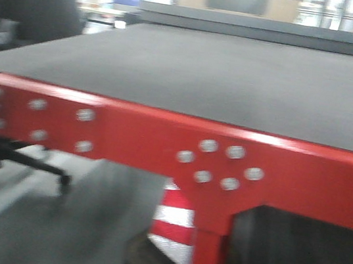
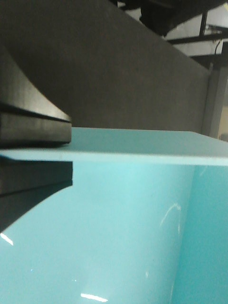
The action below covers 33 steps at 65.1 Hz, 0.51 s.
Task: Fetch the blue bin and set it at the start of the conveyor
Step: 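Drive up to the red-framed conveyor holding the bin with both grippers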
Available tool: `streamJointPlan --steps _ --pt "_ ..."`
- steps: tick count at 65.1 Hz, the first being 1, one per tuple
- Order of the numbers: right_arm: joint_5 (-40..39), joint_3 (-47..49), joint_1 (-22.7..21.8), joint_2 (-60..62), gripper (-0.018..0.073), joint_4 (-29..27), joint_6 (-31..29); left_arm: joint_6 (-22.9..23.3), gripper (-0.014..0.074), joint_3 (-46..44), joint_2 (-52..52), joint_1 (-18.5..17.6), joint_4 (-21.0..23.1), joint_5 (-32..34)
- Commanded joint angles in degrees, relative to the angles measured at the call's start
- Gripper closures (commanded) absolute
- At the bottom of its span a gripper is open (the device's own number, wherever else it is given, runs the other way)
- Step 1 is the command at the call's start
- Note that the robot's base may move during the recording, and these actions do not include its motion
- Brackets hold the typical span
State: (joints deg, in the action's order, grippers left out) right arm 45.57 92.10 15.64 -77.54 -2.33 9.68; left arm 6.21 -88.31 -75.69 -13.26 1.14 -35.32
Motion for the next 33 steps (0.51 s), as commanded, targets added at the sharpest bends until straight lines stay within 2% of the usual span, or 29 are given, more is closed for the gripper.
streamJointPlan --steps 1,33 --pt "-1.2 0.4 -0.6 0.9 0.0711 2.3 -1.2 0.5 0.0708 -0.6 0.6 0.2 -0.4 3.4" --pt "-1.2 0.4 -0.6 0.9 0.0711 2.3 -1.2 0.5 0.0708 -0.6 0.6 0.2 -0.4 3.4"
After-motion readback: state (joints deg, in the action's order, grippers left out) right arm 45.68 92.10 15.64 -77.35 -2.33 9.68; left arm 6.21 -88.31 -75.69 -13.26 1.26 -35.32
